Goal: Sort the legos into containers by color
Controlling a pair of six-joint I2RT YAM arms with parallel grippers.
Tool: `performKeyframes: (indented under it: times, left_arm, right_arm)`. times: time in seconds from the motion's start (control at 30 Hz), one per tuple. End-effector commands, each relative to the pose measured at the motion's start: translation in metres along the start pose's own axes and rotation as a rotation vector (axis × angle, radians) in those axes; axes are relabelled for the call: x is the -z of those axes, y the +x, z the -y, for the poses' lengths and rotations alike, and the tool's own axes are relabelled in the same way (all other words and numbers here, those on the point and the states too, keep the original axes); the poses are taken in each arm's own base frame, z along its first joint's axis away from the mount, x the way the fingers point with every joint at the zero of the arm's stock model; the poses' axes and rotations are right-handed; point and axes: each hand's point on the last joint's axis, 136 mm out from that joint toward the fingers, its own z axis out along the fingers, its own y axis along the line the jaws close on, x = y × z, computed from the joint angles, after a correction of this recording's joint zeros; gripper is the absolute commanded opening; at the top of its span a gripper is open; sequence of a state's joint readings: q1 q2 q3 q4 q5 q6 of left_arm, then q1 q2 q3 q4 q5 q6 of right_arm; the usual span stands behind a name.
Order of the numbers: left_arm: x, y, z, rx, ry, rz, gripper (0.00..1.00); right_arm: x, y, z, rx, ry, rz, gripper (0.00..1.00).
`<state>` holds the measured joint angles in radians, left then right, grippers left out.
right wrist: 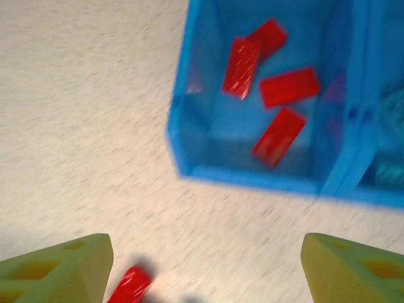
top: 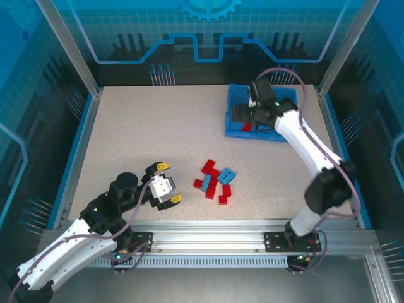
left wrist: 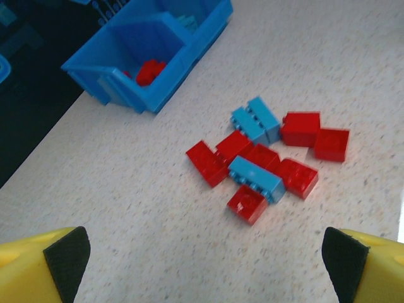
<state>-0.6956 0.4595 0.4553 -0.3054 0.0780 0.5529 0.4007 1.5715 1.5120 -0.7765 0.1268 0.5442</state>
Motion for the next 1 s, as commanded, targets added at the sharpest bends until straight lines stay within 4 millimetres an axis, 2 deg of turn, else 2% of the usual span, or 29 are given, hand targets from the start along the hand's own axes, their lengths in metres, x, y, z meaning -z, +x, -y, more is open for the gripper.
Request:
performKeyframes:
  times: [0.0,0.07,0.17,0.33,0.43,0.57,0.73,0.97]
  left_arm:
    - [-0.009,-0.029,-0.003,0.062,0.033,0.111,0.99]
    - [-0.018,-0.032,-0.007,0.087,0.025,0.12,0.99]
    - [-0.03,-0.035,-0.01,0.107,0.03,0.125,0.99]
    - [-0.039,-0.035,-0.009,0.148,0.047,0.114,0.99]
    - [-0.038,-0.032,-0.008,0.164,0.051,0.102,0.99]
    - [-0.035,-0.028,-0.008,0.172,0.034,0.096,0.99]
    - [-0.034,-0.024,-0.008,0.177,0.03,0.084,0.99]
    - [-0.037,-0.022,-0.008,0.178,0.028,0.082,0.99]
  right_arm:
    - [-0.006,0.079,-0.001,-0.24,-0.032,-0.167,0.8]
    - [-0.008,0.121,-0.001,-0.328,-0.027,-0.241,0.8]
    - [-0.017,0.165,-0.005,-0.371,-0.034,-0.33,0.83]
    - [-0.043,0.202,-0.008,-0.369,-0.035,-0.459,0.82]
    - [-0.058,0.212,-0.012,-0.361,-0.039,-0.503,0.79]
    - [-0.076,0.215,-0.012,-0.346,-0.017,-0.508,0.73]
    - [-0.084,0.223,0.004,-0.358,0.067,-0.511,0.58]
    - [-0.095,0.239,0.015,-0.36,0.113,-0.553,0.5]
